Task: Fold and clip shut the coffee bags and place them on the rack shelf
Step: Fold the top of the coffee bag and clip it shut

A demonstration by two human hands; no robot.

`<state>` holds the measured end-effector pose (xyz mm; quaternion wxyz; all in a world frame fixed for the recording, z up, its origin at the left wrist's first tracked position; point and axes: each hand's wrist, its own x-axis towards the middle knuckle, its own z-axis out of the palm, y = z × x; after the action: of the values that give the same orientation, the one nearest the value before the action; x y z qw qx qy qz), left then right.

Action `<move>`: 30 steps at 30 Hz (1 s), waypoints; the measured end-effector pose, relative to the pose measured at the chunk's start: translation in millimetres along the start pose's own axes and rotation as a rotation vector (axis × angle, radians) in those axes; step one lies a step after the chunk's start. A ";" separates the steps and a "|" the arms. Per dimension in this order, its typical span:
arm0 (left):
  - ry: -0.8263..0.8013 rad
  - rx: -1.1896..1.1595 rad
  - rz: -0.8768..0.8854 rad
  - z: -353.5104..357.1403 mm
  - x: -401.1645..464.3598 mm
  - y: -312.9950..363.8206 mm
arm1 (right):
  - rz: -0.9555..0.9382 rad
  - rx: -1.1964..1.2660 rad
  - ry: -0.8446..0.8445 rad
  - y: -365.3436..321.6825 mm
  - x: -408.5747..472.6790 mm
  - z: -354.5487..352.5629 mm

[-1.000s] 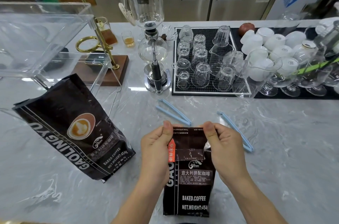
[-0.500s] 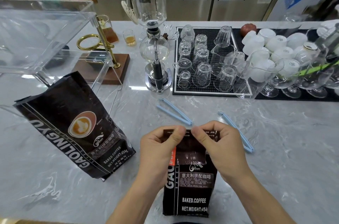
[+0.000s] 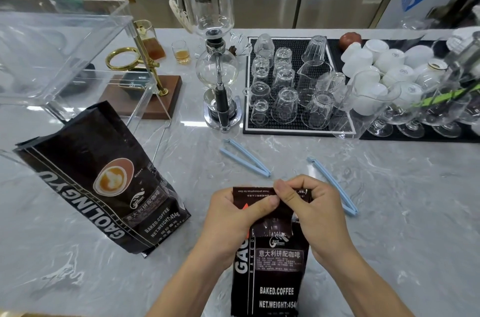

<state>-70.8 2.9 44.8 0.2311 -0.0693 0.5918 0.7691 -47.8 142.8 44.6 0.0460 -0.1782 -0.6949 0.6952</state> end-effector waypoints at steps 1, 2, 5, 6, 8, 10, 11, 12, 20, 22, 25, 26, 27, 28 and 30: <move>0.001 0.002 0.003 -0.1 0.5 0.0 | 0.003 0.005 -0.003 0.2 0.1 0.0; 0.002 0.003 0.004 0.0 1.0 0.0 | 0.003 0.010 -0.008 0.3 0.2 -0.1; 0.003 0.007 -0.003 0.0 1.9 0.5 | 0.006 0.027 0.000 -0.5 0.2 0.0; 0.004 0.011 -0.006 -0.1 2.5 0.5 | 0.005 0.026 0.008 0.4 0.5 -0.1; 0.011 0.014 -0.012 -0.5 3.9 -0.3 | 0.005 0.005 0.004 3.2 1.6 -1.0; 0.028 0.010 -0.015 -1.0 4.8 -0.3 | 0.029 0.027 -0.026 4.9 3.8 -4.0; 0.036 0.008 -0.018 -1.1 5.3 -0.4 | 0.047 0.071 -0.029 5.6 6.2 -8.6; 0.041 0.006 -0.021 -1.3 5.6 -0.4 | 0.045 0.090 -0.005 8.2 10.1 -15.3; 0.067 -0.013 -0.058 -1.4 9.0 0.7 | -0.151 -0.835 0.180 73.7 44.6 -103.6; 0.071 -0.023 -0.069 -0.5 9.5 1.1 | -0.169 -0.902 0.137 83.0 45.0 -111.0; 0.076 -0.024 -0.078 0.0 9.7 1.6 | -0.217 -0.926 0.178 90.6 45.1 -111.9; 0.076 -0.022 -0.079 0.4 9.7 1.9 | -0.228 -0.916 0.194 90.2 45.4 -110.9; 0.077 -0.022 -0.080 0.4 9.5 2.4 | -0.251 -0.899 0.209 91.6 46.1 -110.7; 0.078 -0.020 -0.080 0.4 9.4 2.5 | -0.264 -0.878 0.224 91.6 46.1 -110.0; 0.077 -0.017 -0.083 0.4 9.1 2.5 | -0.243 -0.780 0.252 90.0 44.6 -108.6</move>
<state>-79.9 5.3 43.7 0.2391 -0.1255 0.5902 0.7607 -38.9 257.2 -48.9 0.1412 -0.1825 -0.9107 0.3428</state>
